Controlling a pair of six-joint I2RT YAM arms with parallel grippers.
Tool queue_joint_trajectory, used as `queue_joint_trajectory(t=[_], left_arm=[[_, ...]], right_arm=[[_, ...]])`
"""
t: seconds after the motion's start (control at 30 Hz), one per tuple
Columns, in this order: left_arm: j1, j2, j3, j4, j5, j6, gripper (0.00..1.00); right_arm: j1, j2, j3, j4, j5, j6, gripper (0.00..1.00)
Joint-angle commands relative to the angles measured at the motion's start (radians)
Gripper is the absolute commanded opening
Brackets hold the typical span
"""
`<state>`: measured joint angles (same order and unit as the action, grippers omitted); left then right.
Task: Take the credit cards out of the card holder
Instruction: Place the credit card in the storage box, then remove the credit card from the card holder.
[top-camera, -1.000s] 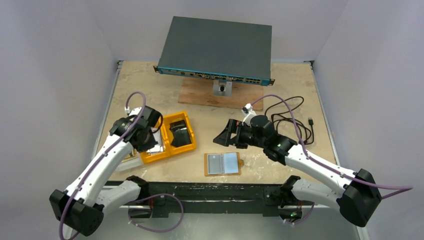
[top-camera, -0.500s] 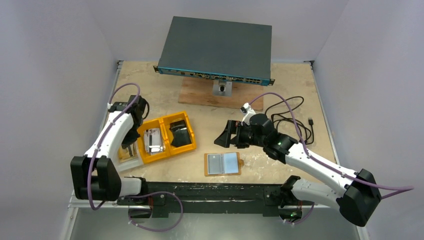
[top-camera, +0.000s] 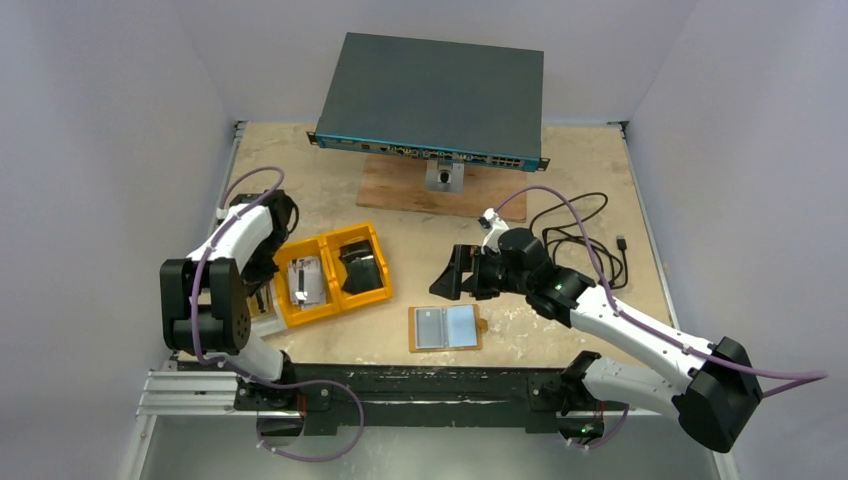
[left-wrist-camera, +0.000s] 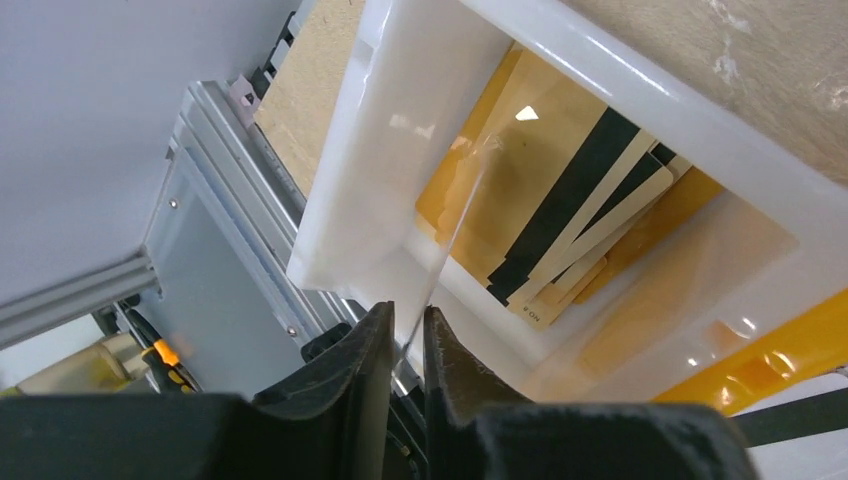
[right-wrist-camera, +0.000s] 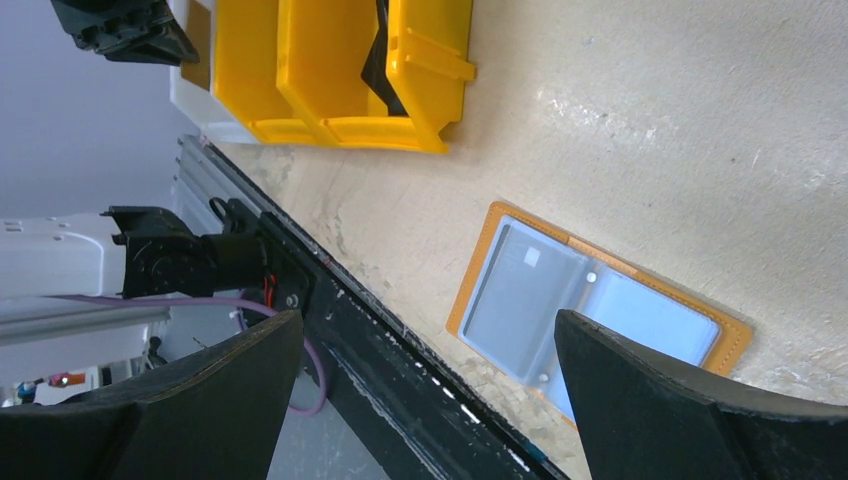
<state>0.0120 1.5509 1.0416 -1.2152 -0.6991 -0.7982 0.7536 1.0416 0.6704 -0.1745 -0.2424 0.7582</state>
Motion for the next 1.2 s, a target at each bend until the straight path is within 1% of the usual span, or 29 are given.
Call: queue_joint_trajectory(t=[0.0, 0.1, 0.2, 0.3, 0.37, 0.43, 0.53, 0.6, 0.7, 0.73, 0.8, 0.9, 1.03, 1.17], left_arm=[[0.022, -0.001, 0.055, -0.014, 0.0, -0.059, 0.23], [0.022, -0.039, 0.068, -0.025, 0.016, -0.058, 0.36], [0.022, -0.109, 0.074, -0.026, 0.028, -0.035, 0.49], [0.022, -0.193, 0.086, -0.013, 0.08, 0.013, 0.58], [0.02, -0.27, 0.071, 0.034, 0.182, 0.064, 0.61], [0.018, -0.386, 0.032, 0.107, 0.359, 0.129, 0.68], [-0.018, -0.51, -0.028, 0.198, 0.604, 0.169, 0.75], [-0.111, -0.558, -0.057, 0.243, 0.746, 0.181, 0.79], [-0.261, -0.57, -0.086, 0.299, 0.86, 0.174, 0.8], [-0.305, -0.576, -0.11, 0.34, 0.903, 0.162, 0.8], [-0.367, -0.599, -0.181, 0.428, 0.973, 0.124, 0.8], [-0.409, -0.607, -0.272, 0.519, 1.065, 0.088, 0.8], [-0.431, -0.58, -0.29, 0.527, 1.106, 0.117, 0.79], [-0.431, -0.576, -0.303, 0.534, 1.119, 0.135, 0.79]], right_arm=[[0.002, -0.001, 0.026, -0.02, -0.034, -0.036, 0.99], [0.003, -0.016, 0.022, -0.034, -0.022, -0.039, 0.99], [0.002, -0.027, 0.012, -0.032, -0.004, -0.036, 0.99], [0.002, -0.023, 0.011, -0.03, 0.011, -0.038, 0.99], [0.004, -0.014, 0.013, -0.039, 0.036, -0.035, 0.99], [0.004, -0.008, 0.006, -0.045, 0.058, -0.019, 0.99], [0.009, 0.004, -0.003, -0.064, 0.105, -0.01, 0.99], [0.037, 0.014, -0.005, -0.073, 0.159, -0.003, 0.99], [0.117, 0.058, 0.012, -0.102, 0.265, 0.045, 0.99], [0.151, 0.079, 0.017, -0.107, 0.323, 0.073, 0.99], [0.211, 0.138, 0.026, -0.106, 0.385, 0.132, 0.95], [0.275, 0.235, 0.05, -0.103, 0.445, 0.214, 0.8], [0.339, 0.368, 0.126, -0.122, 0.502, 0.264, 0.68], [0.36, 0.474, 0.206, -0.169, 0.527, 0.275, 0.54]])
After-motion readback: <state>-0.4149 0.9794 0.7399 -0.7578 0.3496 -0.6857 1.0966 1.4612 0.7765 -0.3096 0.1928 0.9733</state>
